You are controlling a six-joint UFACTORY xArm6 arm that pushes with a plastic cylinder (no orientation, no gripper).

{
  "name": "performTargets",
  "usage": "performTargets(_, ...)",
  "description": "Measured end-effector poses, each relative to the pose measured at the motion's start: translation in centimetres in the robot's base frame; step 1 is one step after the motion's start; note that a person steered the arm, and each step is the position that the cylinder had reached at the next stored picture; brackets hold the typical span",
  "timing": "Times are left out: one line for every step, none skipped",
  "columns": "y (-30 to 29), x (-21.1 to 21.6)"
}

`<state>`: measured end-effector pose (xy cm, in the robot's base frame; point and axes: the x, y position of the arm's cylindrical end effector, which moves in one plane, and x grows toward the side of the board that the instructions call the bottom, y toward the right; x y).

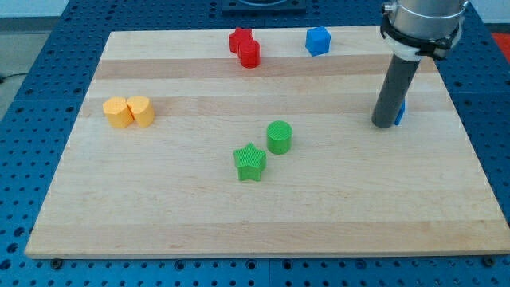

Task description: Move the blue cube to the left side of the blue triangle

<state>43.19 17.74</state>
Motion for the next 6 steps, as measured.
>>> performTargets(0.0,3.3)
performTargets(4.0,3.8)
performTargets(7.8,2.5)
performTargets(10.7,-3.0)
performTargets(10.7,-9.9)
performTargets(10.7,-16.0)
